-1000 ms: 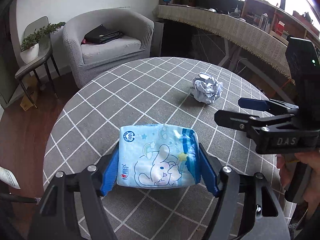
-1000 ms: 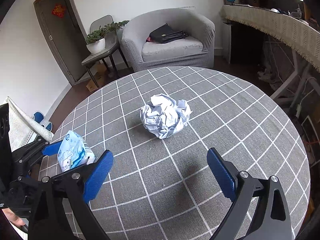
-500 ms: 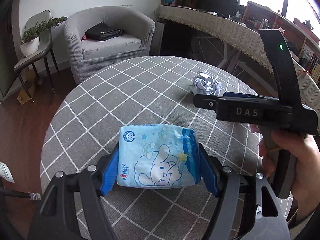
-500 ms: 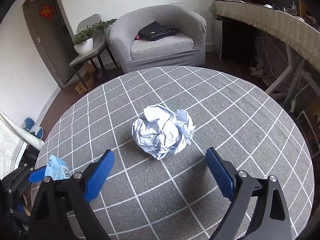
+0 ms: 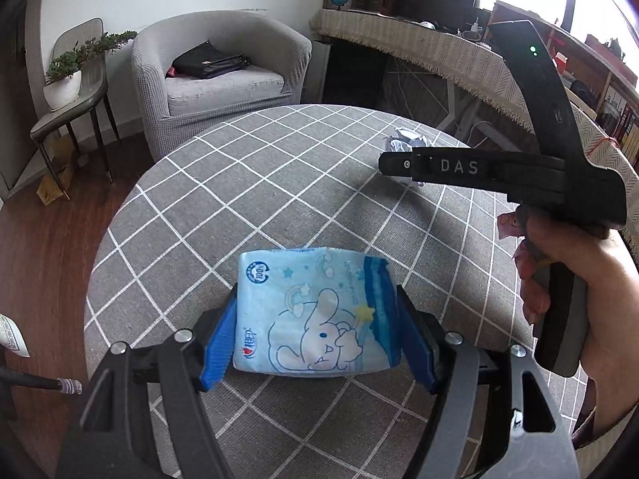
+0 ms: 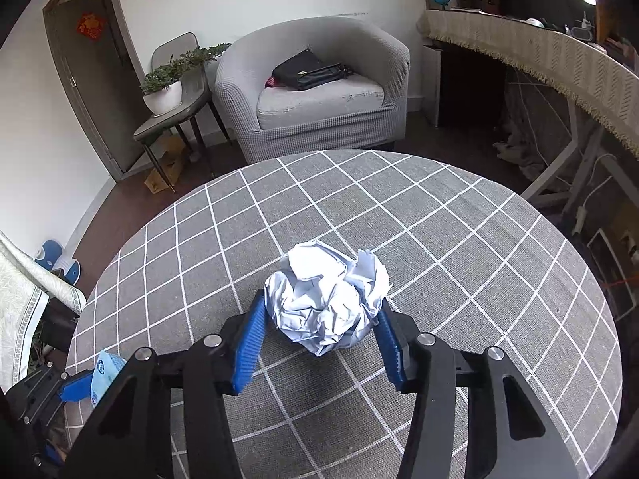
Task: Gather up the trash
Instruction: 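Close the right tool on the crumpled white paper ball while the left tool holds the tissue pack, then carry the tissue pack and paper ball over the teal bin with both tools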
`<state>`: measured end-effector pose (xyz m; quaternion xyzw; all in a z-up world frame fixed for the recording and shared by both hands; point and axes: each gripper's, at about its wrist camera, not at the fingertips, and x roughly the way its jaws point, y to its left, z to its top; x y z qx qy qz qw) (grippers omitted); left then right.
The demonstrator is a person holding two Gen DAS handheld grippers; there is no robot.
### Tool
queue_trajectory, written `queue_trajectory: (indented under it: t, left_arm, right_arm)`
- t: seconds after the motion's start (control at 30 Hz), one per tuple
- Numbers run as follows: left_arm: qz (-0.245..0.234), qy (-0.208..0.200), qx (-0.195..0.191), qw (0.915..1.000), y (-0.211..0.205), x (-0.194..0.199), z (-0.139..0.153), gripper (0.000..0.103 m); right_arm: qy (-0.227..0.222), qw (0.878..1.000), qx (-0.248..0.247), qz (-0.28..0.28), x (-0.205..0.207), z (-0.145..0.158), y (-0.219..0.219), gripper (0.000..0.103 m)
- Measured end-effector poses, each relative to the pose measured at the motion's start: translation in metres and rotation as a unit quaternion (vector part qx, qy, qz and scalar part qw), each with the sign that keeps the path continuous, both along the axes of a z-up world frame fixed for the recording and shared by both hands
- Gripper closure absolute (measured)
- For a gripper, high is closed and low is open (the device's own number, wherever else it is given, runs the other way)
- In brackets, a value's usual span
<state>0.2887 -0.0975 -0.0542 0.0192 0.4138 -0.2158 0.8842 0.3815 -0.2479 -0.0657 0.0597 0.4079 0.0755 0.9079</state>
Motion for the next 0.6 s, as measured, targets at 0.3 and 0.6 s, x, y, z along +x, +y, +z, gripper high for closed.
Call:
queue_trajectory:
  t: [0.3, 0.6]
  left_arm:
    - [0.036, -0.013, -0.013, 0.9992, 0.022, -0.028, 0.015, 0.029]
    - [0.069, -0.022, -0.011, 0.9973, 0.041, -0.067, 0.024, 0.029]
  right_arm:
    - [-0.007, 1.0, 0.003, 0.03, -0.038, 0.011, 0.013, 0.051]
    - [-0.019, 0.997, 0.004, 0.074, -0.086, 0.022, 0.037, 0.051]
